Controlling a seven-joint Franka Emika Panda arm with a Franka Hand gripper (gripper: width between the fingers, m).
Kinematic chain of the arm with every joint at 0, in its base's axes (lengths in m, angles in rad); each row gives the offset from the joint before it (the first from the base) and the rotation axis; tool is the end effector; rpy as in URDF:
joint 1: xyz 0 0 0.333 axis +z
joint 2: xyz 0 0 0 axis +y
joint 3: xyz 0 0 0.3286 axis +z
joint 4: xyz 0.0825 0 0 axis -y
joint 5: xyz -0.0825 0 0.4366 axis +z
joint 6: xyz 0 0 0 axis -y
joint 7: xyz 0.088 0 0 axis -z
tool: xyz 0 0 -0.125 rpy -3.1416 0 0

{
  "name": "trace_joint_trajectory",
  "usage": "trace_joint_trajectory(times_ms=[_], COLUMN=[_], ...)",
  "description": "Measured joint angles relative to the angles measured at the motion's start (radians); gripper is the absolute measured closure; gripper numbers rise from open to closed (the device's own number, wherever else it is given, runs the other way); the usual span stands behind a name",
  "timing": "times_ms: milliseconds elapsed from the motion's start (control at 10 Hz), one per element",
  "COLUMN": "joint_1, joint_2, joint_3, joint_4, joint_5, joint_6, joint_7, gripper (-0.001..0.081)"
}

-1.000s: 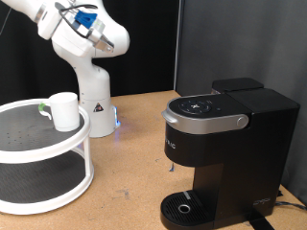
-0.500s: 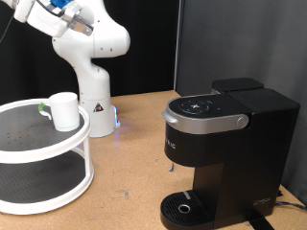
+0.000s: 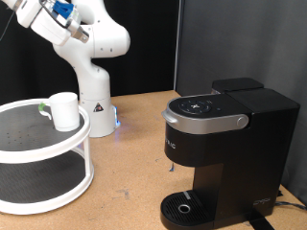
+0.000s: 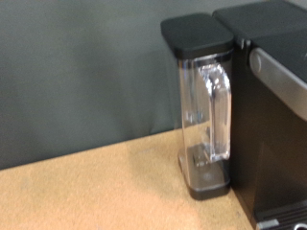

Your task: Make a cup of coffee with the keurig machine

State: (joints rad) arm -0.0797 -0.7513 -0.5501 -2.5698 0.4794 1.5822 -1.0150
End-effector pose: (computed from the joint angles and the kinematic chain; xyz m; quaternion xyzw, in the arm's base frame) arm 0.3125 -0.1565 0.4596 -0.8744 -0.2178 -0.1638 0.4016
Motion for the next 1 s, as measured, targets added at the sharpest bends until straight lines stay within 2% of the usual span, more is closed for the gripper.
trace_joint_trajectory(times_ms=[200, 500, 700, 1000], joint_1=[0.0, 0.0, -0.003, -0.003], joint_2=[0.0, -0.002, -0.01, -0.007], joint_3=[-0.016, -0.09, -0.124, -0.134], joint_4=[0.018, 0.078, 0.098, 0.103], joint_5=[-0.038, -0.098, -0.097, -0.141], joint_6=[-0.009, -0.119, -0.129, -0.155], joint_7=[-0.049, -0.149, -0.156, -0.174], gripper=[0.0805, 0.0805, 0.0805, 0.0805])
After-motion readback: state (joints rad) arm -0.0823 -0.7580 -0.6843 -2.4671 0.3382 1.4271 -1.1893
